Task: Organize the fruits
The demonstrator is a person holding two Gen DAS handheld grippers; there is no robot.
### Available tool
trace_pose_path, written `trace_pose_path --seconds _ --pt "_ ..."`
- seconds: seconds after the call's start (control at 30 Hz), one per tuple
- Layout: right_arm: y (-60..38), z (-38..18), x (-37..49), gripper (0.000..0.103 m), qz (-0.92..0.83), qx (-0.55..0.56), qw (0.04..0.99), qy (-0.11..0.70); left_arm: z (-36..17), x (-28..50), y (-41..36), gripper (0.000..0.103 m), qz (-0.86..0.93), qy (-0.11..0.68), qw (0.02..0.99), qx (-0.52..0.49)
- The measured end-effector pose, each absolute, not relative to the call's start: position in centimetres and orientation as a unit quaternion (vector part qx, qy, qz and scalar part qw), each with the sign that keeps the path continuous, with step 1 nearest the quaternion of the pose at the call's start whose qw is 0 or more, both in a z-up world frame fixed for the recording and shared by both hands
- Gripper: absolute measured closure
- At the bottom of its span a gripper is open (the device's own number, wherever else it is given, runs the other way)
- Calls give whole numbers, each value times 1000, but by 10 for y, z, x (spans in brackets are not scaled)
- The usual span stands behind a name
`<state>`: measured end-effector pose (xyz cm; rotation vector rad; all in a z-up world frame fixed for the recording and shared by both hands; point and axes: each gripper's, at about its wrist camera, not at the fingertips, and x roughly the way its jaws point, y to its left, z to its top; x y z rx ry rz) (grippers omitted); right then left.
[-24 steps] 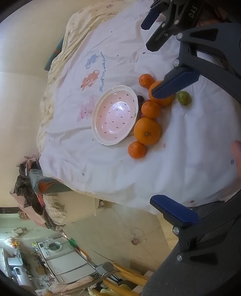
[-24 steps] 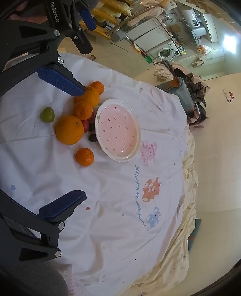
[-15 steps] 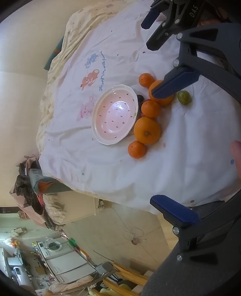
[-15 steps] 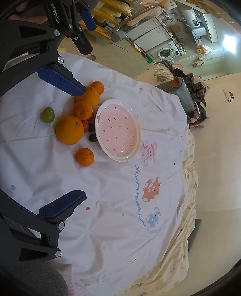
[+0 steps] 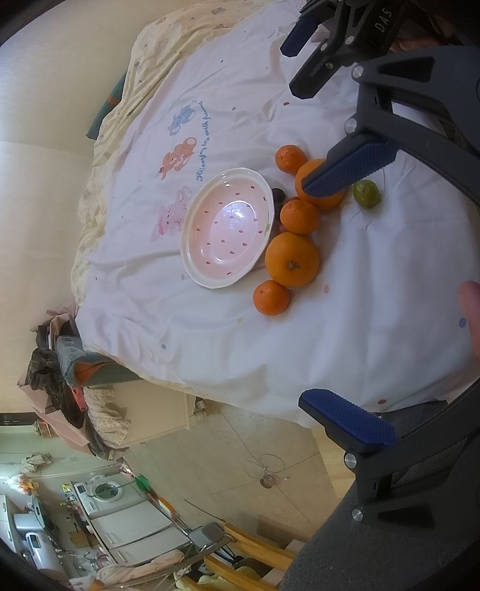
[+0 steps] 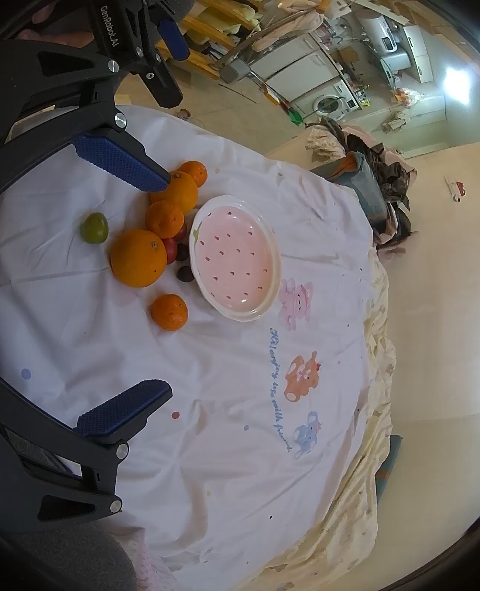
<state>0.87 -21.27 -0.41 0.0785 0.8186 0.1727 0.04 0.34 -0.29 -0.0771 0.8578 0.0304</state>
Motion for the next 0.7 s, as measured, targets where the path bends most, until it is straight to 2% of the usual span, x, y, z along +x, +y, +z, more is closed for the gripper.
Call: trace_pose_path --seconds 0.7 --pt "-214 -3 9 0 84 37 913 398 -3 1 4 1 14 416 909 -38"
